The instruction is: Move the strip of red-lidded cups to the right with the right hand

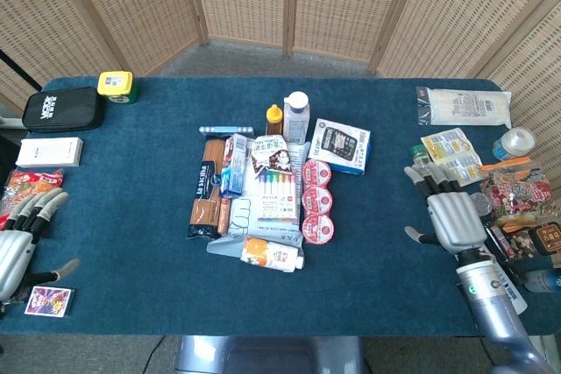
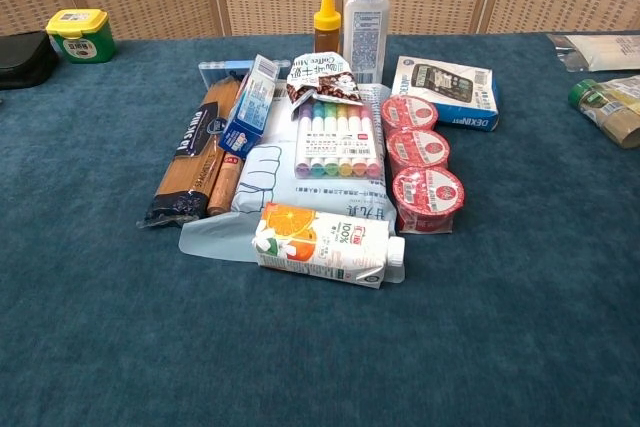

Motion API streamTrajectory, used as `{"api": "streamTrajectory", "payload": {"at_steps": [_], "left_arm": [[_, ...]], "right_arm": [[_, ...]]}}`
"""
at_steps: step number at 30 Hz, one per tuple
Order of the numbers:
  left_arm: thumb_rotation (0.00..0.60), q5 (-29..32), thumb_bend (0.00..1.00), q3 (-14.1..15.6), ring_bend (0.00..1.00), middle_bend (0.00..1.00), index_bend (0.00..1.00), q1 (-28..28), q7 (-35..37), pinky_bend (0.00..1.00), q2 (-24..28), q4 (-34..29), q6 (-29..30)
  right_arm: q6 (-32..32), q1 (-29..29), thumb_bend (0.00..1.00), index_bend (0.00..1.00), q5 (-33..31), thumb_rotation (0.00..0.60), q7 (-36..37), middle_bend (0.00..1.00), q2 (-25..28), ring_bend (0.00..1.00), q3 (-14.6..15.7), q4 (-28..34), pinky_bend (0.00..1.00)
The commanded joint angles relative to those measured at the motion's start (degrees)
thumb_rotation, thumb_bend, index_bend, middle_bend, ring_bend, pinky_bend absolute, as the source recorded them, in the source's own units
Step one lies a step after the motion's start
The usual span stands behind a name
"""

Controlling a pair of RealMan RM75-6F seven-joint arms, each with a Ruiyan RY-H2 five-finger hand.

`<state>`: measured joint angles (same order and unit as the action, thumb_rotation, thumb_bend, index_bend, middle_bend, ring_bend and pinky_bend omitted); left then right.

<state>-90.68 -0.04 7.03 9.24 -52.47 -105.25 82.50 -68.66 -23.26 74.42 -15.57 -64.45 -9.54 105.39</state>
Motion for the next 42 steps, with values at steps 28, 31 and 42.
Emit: {"api": "streamTrajectory", "payload": {"at_steps": [28, 31, 42], "left_arm": [[0.600, 0.4, 0.24, 0.3, 0.00, 0.00, 0.00, -0.7, 2.4, 0.00, 0.1, 2.1, 0.8], [0.600, 0.4, 0.23, 0.2, 0.00, 0.00, 0.00, -0.6, 2.4, 0.00, 0.0, 2.2, 0.6], [0.600, 0.7, 0.24, 0.2, 0.00, 0.00, 0.00, -0.8, 2.9, 0.00, -0.1, 2.6, 0.7]], "right_arm": [[18.8, -19.4, 0.17, 0.00, -10.5, 0.597, -19.6, 0.00, -13.0, 0.00, 1.9, -2.0, 0.00], [20.3, -20.9, 0.17, 0.00, -11.1, 0.597, -20.5, 0.00, -12.9, 0.00, 2.6, -2.1, 0.00], [24.1, -25.3, 0.17, 0.00, -14.7, 0.598, -24.1, 0.00, -12.8, 0.00, 5.6, -2.5, 0.00]]}}
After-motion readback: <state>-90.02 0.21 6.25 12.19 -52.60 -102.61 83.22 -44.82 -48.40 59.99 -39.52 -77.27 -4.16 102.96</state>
